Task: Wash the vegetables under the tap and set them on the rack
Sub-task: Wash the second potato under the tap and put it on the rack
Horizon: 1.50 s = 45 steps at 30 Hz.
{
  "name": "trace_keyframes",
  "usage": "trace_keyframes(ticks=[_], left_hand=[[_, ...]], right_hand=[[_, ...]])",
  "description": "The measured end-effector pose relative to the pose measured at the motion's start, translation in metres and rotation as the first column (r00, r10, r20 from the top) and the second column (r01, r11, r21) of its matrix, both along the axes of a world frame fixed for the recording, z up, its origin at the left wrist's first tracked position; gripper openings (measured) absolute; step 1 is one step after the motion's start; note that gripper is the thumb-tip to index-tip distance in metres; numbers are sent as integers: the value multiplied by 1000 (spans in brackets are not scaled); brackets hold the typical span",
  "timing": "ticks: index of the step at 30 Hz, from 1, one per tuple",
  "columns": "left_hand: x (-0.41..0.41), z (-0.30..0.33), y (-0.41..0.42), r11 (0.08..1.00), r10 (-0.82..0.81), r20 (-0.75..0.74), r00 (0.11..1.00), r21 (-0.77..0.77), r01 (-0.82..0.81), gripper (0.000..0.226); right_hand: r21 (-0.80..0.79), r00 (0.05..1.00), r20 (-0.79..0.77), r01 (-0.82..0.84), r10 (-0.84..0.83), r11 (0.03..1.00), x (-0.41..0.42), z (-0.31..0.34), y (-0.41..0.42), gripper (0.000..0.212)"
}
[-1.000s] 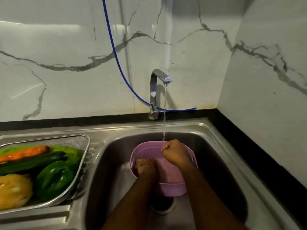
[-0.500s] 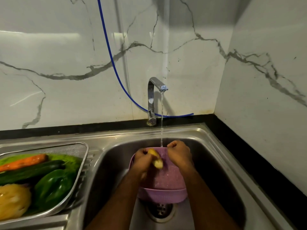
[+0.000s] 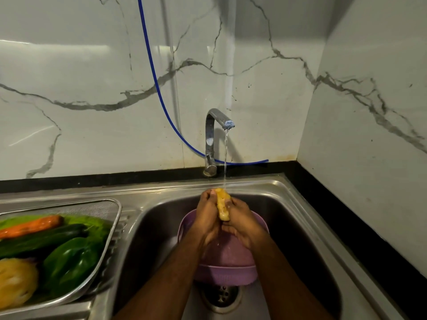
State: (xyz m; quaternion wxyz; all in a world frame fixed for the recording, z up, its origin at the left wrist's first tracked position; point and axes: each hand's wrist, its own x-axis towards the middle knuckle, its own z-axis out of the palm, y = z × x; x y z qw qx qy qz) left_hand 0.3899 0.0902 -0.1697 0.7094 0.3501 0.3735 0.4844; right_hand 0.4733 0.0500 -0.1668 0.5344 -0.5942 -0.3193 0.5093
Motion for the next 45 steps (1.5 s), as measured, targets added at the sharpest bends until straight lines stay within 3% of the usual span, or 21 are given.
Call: trace_keyframes(ticks=[3,7,11,20,23,27,31,34,40,43,45], left_hand=[[-5,8,-6,998,-15,-121,993,63,23,24],[-10,16,-7,978,-5,-466,885,182,101,25],[-16,16,-15,965,74,-586,807,245,89,30],[-17,-4,-31,909,99,-600,794,378,172,25],[-24,-8,-27,917,112,-590,799,371,145,27],[-27,-4,-24,895,42,-623,781,372,248,29],[-26,-4,-25,889,-73,-649,758,302,344,31],[-28,-3,-24,909,-38,-602,798,310,277,35],[-26,-6,-21,953,53,-486,872,286,101,37],[-26,-8,-19,942,7,-485,874,296,157,39],[-24,-9,-20,915,21,-540,841,350,202,43]], right_hand=[[26,999,-3,54,-54,998,-1,4,-1,24],[-3,996,-23,88,-88,996,-15,4,4,21],[20,989,-13,145,-145,989,-15,1,5,19],[58,976,-196,102,-89,993,2,4,1,33],[71,991,-134,16,-7,997,0,2,2,36],[44,987,-62,153,-150,987,-3,-1,5,26],[-8,984,-45,174,-175,985,-5,4,10,35],[44,993,-78,92,-89,995,-11,6,17,28],[111,935,-356,35,7,993,-1,11,15,29],[97,965,-262,35,-9,995,1,11,13,22],[68,981,-177,95,-81,993,-2,10,16,29]])
